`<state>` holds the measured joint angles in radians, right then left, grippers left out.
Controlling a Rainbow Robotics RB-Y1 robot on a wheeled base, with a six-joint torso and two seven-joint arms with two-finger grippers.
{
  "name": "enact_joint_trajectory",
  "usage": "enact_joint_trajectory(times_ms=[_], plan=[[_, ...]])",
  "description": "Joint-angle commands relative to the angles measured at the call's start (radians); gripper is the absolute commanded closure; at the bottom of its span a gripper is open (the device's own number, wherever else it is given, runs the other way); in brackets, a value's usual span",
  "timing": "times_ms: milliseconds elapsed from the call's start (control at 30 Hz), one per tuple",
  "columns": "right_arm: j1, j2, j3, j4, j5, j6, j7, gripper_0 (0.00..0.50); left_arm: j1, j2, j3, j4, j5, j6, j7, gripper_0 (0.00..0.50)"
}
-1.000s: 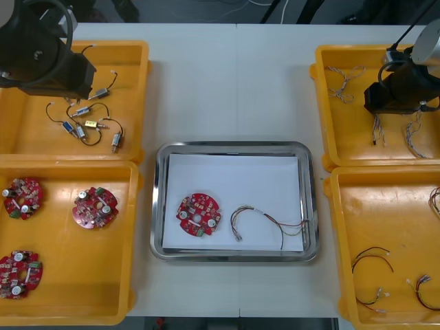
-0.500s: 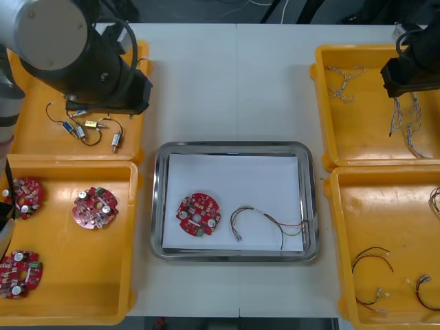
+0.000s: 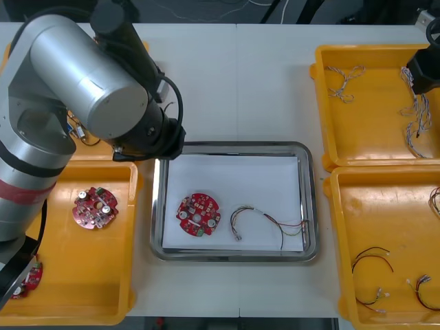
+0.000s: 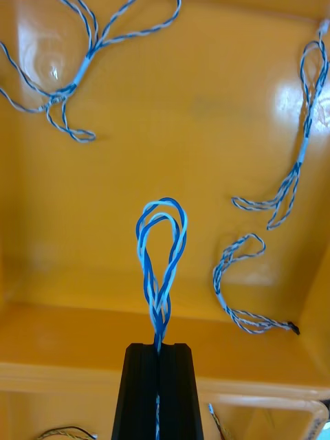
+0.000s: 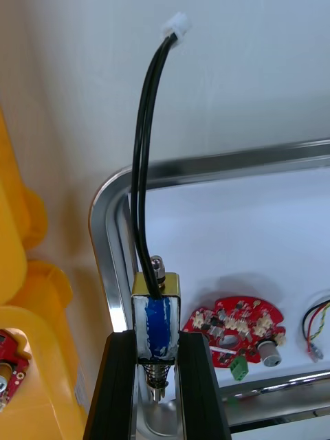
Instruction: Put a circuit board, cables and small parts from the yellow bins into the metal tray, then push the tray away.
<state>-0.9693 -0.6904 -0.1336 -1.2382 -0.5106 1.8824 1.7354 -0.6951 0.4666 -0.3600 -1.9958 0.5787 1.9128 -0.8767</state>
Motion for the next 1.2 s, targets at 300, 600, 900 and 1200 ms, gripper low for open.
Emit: enact_joint_trajectory(times_ms=[300, 600, 900, 1200], plan=[[0.181, -0.049, -0.100, -0.337, -0.028, 0.037, -0.002, 0.500, 0.074, -0.006, -0.171, -0.028, -0.071, -0.081, 0.131, 0.500], [0.291, -0.044, -0.112, -0.546, -0.138, 0.037, -0.008, 0.500, 0.074, 0.007, -0.241, 0.072, -0.108, -0.225, 0.143, 0.500], [0.370, -0.047, -0.112, -0.695, -0.284, 0.037, 0.004, 0.500, 0.075, 0.010, -0.261, 0.130, -0.126, -0.278, 0.143, 0.500], [0.411, -0.089, -0.084, -0.804, -0.427, 0.037, 0.010, 0.500, 0.077, 0.020, -0.292, 0.140, -0.140, -0.299, 0.160, 0.188]])
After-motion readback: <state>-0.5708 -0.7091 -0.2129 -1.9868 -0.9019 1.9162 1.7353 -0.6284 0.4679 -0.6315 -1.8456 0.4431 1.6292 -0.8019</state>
